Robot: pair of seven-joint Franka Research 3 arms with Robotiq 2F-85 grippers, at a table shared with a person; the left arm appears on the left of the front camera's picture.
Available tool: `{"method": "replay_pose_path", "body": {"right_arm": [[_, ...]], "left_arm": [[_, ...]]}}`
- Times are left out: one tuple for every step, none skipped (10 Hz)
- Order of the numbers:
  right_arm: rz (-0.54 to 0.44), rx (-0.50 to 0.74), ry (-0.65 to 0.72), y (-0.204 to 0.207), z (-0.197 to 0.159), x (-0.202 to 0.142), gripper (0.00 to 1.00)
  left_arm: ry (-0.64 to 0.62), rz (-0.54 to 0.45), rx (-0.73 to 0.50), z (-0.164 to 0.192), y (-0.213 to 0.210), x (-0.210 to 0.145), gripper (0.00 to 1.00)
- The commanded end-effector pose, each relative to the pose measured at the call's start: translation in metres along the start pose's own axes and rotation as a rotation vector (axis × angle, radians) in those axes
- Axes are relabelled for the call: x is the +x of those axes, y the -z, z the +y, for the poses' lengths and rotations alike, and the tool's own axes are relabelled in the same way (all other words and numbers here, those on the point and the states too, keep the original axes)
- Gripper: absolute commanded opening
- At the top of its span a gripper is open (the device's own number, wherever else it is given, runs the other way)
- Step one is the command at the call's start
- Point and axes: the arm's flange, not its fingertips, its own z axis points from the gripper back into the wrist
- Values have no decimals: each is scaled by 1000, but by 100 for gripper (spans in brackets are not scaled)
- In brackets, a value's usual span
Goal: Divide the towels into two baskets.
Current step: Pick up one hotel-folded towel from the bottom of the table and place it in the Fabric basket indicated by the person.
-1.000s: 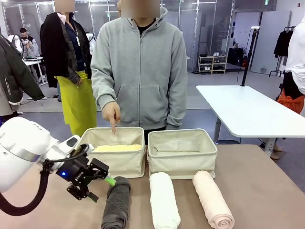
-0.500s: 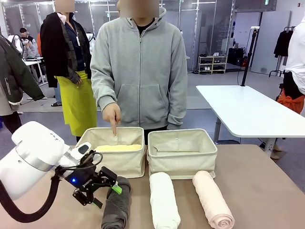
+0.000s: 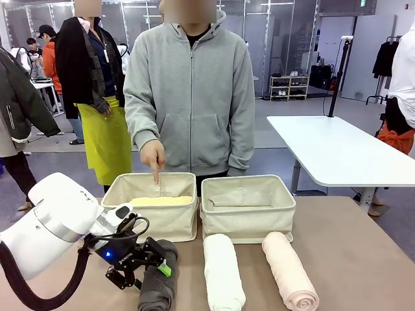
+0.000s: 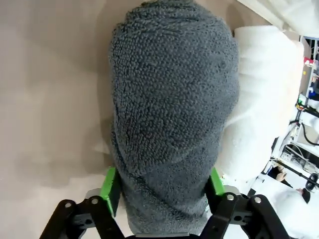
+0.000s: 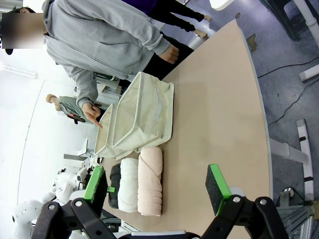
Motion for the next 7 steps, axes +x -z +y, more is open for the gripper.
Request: {"method": "replay_pose_path", "body": {"right_arm": [[-9,5,-3,-2,2,0,100],[-9,5,-3,-2,2,0,100],[-9,5,-3,-2,2,0,100],[-9,5,-3,-2,2,0,100],[-9,5,-3,-2,2,0,100],[-9,5,-3,-2,2,0,100],[-9,5,-3,-2,2,0,100]], "left_arm": [[-20,-29,-4,-1,5,-4,60],[-17,-21,0,-1,7,-5,52],[-15,-20,0,-2,8,-5,40],[-7,-15,-5,-5,7,-6,32],[-5,-18,-6,-6,5,-6,20],[-5,-20,-4,-7,1,-6,12],[6,-20,-9,-12,-11,-7,2]]}}
